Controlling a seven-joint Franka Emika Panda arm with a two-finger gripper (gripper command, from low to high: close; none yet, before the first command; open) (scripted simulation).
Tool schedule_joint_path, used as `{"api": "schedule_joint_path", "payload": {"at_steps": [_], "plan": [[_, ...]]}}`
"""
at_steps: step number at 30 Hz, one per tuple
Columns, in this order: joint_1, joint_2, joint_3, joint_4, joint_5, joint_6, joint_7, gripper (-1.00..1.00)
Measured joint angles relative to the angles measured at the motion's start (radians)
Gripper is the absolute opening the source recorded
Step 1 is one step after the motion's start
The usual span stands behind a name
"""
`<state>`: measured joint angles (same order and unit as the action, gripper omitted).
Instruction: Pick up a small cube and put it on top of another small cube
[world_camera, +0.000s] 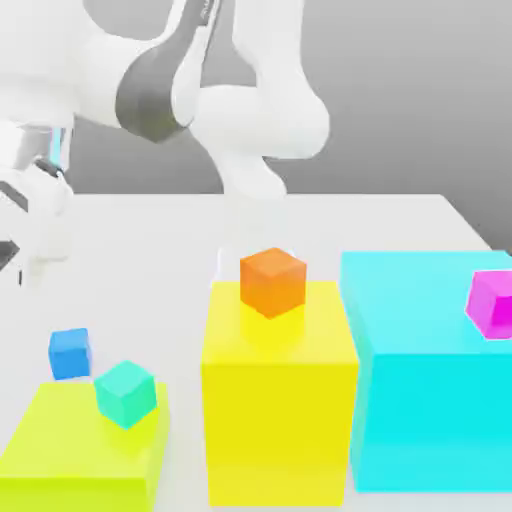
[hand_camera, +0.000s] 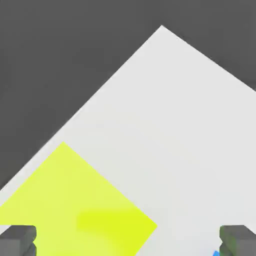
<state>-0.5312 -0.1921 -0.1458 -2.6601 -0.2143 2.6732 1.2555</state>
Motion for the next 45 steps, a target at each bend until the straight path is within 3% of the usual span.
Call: {"api": "schedule_joint_path", "payload": {"at_steps": [5,9,17,18,25,33,38,45], "plan": [[-0.056,0.108,-0.068,-0.07,0.059,0.077,0.014,0.0],[-0.119,0.194,-0.094,-0.127,0.184,0.139,-0.03,0.0],[-0.216,0.427,0.043,-0.104,0.398,0.325,-0.169,0.0],[-0.232,0.458,0.062,-0.099,0.409,0.35,-0.179,-1.0],[-0.24,0.465,0.07,-0.098,0.407,0.357,-0.177,-1.0],[-0.206,0.243,-0.003,-0.138,0.245,0.177,-0.057,-1.0],[-0.152,0.183,0.033,-0.099,0.178,0.075,0.022,-1.0],[-0.046,0.12,0.089,-0.027,0.164,-0.061,0.085,-1.0]]}}
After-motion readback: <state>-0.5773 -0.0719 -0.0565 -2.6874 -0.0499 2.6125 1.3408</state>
